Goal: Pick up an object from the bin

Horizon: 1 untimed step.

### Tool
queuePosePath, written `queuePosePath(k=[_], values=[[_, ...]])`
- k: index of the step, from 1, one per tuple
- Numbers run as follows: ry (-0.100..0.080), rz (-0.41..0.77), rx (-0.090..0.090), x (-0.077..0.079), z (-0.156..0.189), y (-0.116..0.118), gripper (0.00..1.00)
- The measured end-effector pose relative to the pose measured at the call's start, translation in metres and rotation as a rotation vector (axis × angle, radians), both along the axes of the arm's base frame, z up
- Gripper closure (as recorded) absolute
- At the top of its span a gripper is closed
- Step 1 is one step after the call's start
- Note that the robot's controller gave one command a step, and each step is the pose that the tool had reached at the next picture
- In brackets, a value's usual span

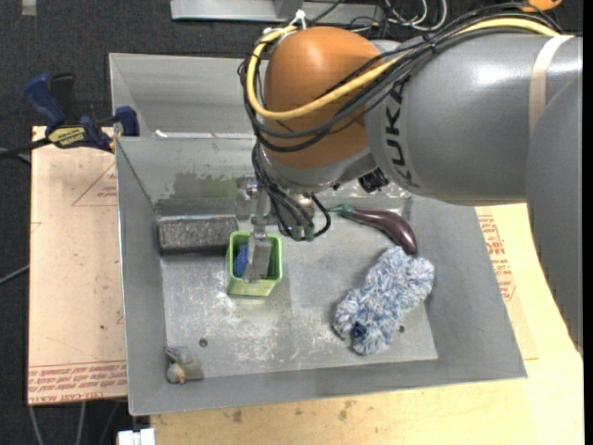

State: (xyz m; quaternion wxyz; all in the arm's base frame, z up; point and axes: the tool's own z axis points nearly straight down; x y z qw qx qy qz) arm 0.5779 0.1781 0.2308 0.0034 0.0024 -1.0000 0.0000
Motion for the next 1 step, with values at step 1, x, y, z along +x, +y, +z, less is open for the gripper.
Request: queuePosePath(k=[1], values=[[-0.007, -0.003, 0.001, 0.0012, 0.0049, -0.001, 0.0]])
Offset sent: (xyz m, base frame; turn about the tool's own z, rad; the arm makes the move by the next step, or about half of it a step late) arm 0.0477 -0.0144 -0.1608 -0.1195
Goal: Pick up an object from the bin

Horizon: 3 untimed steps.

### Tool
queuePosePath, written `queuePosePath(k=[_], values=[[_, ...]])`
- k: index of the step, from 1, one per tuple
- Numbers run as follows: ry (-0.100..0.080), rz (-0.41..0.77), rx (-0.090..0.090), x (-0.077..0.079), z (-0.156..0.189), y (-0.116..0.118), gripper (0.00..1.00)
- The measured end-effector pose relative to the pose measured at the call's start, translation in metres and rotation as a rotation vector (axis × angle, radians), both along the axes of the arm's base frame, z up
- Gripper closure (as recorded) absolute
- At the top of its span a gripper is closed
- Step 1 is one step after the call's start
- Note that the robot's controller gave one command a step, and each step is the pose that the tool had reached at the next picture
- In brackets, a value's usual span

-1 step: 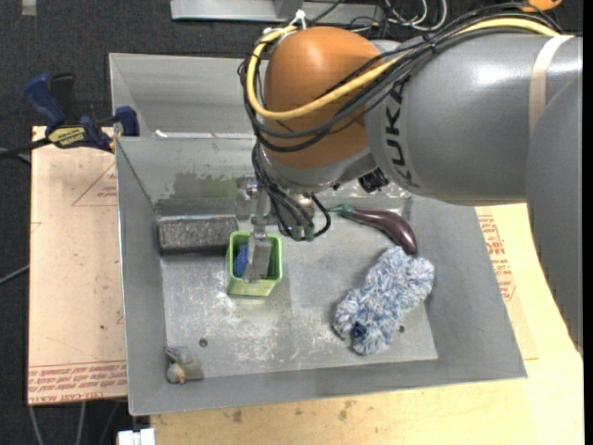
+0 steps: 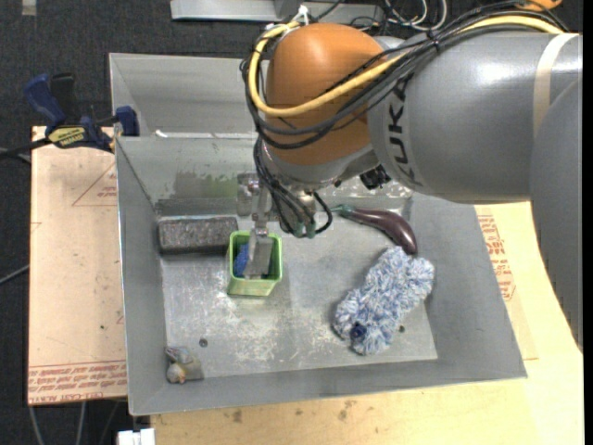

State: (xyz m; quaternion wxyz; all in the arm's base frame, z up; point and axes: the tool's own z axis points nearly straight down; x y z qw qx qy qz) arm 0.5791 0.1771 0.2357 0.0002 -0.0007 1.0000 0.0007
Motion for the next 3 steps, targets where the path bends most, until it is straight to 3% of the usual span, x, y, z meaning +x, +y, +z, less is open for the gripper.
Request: queuePosePath(k=[1, 2, 3], values=[[-0.008, 0.038, 0.002, 0.017, -0.048, -0.003, 0.0], [-0.008, 0.045, 0.002, 0.051, -0.114, -0.004, 0.0], [-0.021, 0.039, 0.006, 0.057, -0.148, 0.019, 1.0]])
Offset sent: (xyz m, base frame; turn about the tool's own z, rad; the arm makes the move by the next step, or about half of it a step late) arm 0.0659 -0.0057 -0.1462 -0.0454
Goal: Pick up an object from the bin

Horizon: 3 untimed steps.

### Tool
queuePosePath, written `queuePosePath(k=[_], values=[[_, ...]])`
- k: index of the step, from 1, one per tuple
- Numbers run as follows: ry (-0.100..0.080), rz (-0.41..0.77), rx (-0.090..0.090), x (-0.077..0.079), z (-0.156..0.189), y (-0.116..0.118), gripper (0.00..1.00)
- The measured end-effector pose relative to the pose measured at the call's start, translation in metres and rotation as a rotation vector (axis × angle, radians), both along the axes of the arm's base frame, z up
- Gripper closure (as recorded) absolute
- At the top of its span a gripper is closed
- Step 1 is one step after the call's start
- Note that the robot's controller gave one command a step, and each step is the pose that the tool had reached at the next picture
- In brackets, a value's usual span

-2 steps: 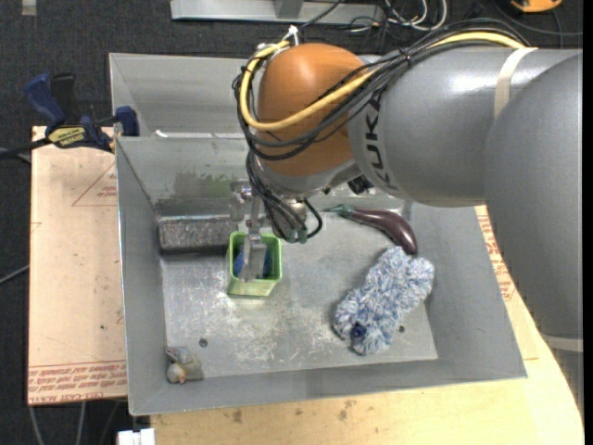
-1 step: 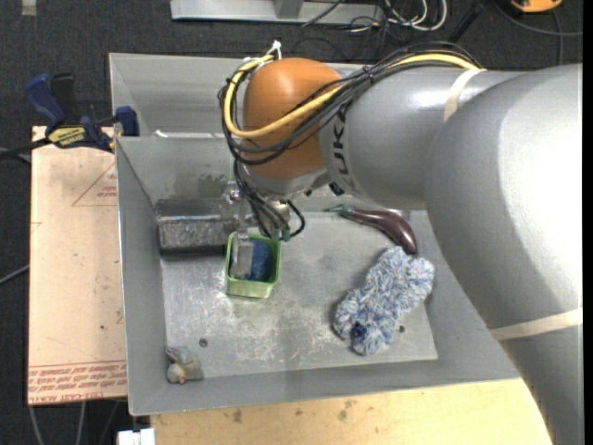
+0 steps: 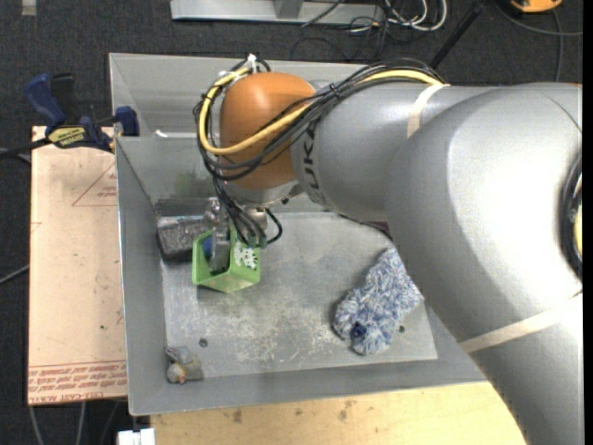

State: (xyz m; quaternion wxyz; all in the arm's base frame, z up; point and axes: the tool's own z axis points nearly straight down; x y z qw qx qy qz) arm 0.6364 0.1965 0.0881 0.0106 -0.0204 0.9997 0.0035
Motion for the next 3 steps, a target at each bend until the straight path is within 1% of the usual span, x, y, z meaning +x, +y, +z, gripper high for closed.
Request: queuePosePath(k=[1, 2, 3], values=[[0.0, 0.0, 0.0, 0.0, 0.0, -0.0001, 1.0], [-0.017, 0.026, 0.009, -0.0055, 0.0001, -0.0056, 1.0], [-0.013, 0.049, 0.012, -0.0039, 0.0005, -0.0088, 1.0]])
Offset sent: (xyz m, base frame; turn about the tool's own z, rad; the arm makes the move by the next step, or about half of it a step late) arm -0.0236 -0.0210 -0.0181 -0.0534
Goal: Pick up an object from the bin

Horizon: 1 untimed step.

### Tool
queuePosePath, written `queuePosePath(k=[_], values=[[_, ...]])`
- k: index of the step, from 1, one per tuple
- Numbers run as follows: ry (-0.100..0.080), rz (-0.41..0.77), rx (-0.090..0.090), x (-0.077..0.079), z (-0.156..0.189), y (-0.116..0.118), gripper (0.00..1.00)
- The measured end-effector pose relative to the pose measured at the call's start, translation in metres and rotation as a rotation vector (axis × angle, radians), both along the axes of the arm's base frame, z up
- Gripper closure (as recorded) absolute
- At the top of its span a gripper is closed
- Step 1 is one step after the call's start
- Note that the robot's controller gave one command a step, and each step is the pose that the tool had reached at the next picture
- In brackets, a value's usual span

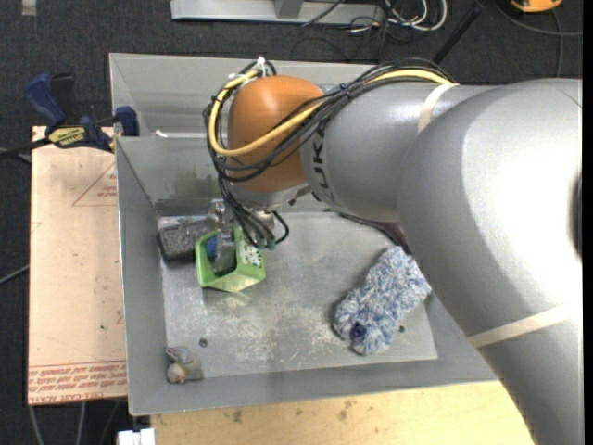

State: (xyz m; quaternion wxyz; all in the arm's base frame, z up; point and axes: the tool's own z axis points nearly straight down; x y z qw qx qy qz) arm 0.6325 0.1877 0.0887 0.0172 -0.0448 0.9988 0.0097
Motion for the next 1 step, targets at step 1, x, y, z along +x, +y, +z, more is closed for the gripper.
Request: queuePosePath(k=[1], values=[[0.031, -0.039, -0.018, -0.0103, 0.1565, -0.0139, 1.0]])
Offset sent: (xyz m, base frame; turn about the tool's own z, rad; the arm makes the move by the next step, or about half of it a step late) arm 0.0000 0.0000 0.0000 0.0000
